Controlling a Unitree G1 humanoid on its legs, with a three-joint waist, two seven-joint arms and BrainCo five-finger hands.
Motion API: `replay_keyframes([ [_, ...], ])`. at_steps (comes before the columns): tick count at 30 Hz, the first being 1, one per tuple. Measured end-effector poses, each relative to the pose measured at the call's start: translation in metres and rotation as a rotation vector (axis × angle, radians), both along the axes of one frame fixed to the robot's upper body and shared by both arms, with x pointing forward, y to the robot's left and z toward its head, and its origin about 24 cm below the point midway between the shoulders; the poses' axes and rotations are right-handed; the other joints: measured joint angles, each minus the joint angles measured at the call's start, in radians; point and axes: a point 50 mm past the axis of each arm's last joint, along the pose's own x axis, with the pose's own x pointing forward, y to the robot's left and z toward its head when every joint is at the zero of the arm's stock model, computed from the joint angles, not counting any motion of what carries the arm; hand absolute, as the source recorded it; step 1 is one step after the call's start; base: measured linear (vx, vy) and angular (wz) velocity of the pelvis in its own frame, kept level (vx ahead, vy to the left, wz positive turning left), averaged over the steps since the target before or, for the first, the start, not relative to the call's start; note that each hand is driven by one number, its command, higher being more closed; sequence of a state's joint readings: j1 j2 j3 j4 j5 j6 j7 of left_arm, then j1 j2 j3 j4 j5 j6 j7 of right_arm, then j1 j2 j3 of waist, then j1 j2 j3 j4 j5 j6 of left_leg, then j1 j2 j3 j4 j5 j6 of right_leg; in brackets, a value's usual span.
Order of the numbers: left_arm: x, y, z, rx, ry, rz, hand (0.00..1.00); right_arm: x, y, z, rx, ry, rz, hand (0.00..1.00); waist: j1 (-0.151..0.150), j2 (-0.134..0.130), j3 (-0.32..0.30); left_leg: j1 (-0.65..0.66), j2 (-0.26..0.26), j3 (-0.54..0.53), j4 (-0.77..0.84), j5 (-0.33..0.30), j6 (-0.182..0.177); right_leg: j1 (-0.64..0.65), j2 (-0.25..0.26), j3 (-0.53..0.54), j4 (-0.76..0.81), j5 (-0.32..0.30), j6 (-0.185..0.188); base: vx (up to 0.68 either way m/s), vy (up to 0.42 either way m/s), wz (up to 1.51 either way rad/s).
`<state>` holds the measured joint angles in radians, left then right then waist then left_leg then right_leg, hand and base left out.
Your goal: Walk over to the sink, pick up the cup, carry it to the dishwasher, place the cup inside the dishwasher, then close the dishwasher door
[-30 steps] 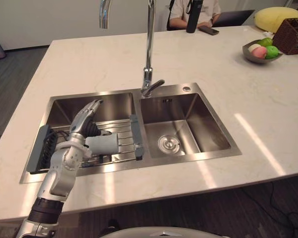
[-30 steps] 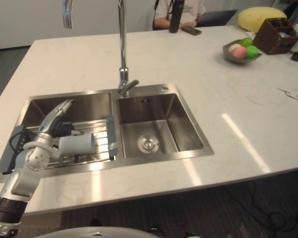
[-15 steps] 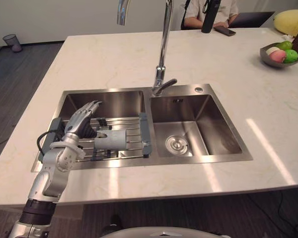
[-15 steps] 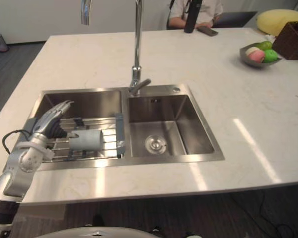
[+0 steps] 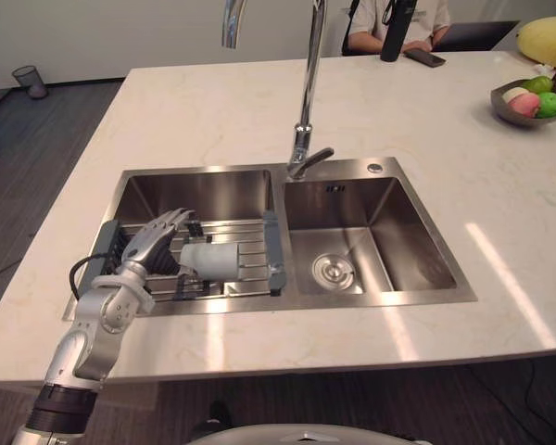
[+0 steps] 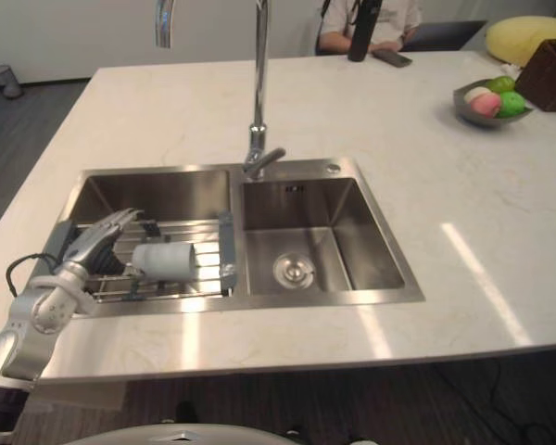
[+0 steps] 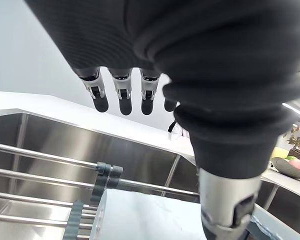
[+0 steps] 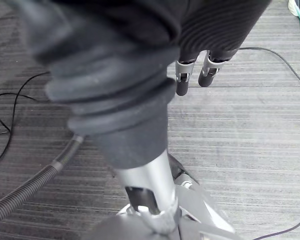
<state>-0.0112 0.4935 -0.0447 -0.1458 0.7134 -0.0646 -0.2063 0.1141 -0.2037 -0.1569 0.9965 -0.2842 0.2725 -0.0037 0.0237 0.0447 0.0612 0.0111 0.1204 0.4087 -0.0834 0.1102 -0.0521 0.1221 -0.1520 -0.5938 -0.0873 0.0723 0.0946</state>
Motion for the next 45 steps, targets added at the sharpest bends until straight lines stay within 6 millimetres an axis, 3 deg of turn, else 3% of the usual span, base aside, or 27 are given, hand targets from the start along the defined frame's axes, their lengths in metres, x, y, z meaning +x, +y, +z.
replay_keyframes([
  [9, -0.007, -0.007, -0.013, 0.021, 0.062, -0.030, 0.00, 0.000, 0.001, 0.000, -0.003, 0.019, 0.023, 0.00, -0.003, 0.000, -0.011, -0.003, 0.002, 0.004, 0.000, 0.000, 0.000, -0.007, 0.000, 0.004, 0.000, 0.004, -0.001, 0.00, 0.000, 0.00],
  [27, -0.009, -0.013, -0.020, 0.032, 0.075, -0.025, 0.00, 0.001, 0.002, 0.000, -0.003, 0.018, 0.029, 0.00, -0.016, -0.001, -0.012, 0.000, 0.007, 0.029, -0.001, 0.000, -0.003, -0.019, 0.000, 0.029, -0.001, 0.014, -0.006, 0.00, 0.002, -0.03],
  [34, -0.010, -0.018, -0.024, 0.033, 0.096, -0.035, 0.00, 0.007, 0.003, 0.002, -0.004, 0.002, 0.031, 0.00, -0.032, -0.001, -0.012, 0.010, 0.003, 0.032, -0.002, -0.001, -0.002, -0.017, 0.001, 0.025, -0.001, 0.009, -0.009, 0.00, 0.001, -0.01],
  [45, -0.008, -0.009, -0.036, 0.033, 0.125, 0.032, 0.00, 0.007, 0.006, 0.001, 0.000, 0.016, 0.048, 0.00, -0.050, -0.010, -0.015, 0.027, 0.000, 0.032, -0.002, -0.005, -0.004, -0.002, 0.000, 0.018, -0.001, 0.007, -0.004, 0.00, 0.000, 0.00],
])
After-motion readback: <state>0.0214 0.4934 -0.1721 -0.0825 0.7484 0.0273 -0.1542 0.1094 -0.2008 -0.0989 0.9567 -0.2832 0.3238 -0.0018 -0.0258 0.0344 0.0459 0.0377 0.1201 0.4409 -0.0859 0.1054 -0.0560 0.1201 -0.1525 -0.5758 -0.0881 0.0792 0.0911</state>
